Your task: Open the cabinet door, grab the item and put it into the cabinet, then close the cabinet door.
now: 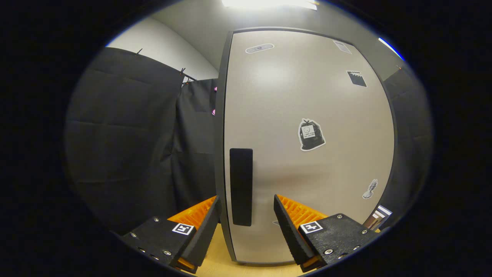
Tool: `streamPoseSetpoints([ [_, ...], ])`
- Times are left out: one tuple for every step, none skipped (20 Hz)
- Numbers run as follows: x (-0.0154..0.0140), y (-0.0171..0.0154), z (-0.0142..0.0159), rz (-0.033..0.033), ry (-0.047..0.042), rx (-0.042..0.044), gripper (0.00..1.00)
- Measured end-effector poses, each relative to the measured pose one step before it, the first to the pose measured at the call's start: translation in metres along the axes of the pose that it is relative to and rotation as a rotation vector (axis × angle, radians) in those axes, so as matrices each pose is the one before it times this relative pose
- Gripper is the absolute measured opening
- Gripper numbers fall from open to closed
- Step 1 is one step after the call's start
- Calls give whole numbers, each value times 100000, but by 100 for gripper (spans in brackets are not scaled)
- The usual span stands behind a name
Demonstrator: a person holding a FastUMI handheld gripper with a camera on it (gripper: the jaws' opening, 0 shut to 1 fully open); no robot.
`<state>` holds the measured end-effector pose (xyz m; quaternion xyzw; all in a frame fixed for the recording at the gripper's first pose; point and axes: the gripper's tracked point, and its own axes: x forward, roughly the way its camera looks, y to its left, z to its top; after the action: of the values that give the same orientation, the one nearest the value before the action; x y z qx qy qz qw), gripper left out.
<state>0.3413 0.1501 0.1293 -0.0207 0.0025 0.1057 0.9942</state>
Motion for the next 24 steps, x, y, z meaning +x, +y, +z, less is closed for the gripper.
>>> streamPoseSetpoints([
  [579, 28, -47, -525, 751, 437, 83],
  [523, 89, 93, 67, 460, 509, 78],
  [582, 60, 17, 118, 522, 389, 75],
  [400, 97, 19, 130, 673, 363, 69],
  [373, 239, 40, 606, 871, 106, 65],
  [367, 201, -140, 716, 1095, -15, 57],
  [155, 310, -467, 927, 2678, 813, 51],
  [-42, -46, 241, -71, -667, 712, 43],
  [6, -27, -318, 166, 2046, 304, 34],
  [-154, 77, 142, 203, 74, 130, 30],
  [-212, 18, -111, 636, 851, -240, 28],
  [-186, 20, 11, 646, 229, -796, 27],
  [-275, 32, -6, 709, 201, -426, 27],
  [-364, 140, 21, 990, 81, 54, 27],
  [-426, 95, -27, 1072, 832, 394, 27],
  [-58, -92, 82, 889, -190, 210, 27],
  [-145, -110, -147, 897, 537, -24, 27],
  [-278, 6, -80, 804, 236, -1, 27],
  [-316, -82, 3, 722, 300, -80, 26],
  [-147, -93, -53, 767, 437, -131, 27],
  [-81, -107, -77, 854, 184, 154, 27],
  [-152, -53, -120, 858, 380, 302, 27],
  [-233, -80, 17, 712, 365, 224, 27],
  [-199, -88, -106, 598, 246, -105, 27],
])
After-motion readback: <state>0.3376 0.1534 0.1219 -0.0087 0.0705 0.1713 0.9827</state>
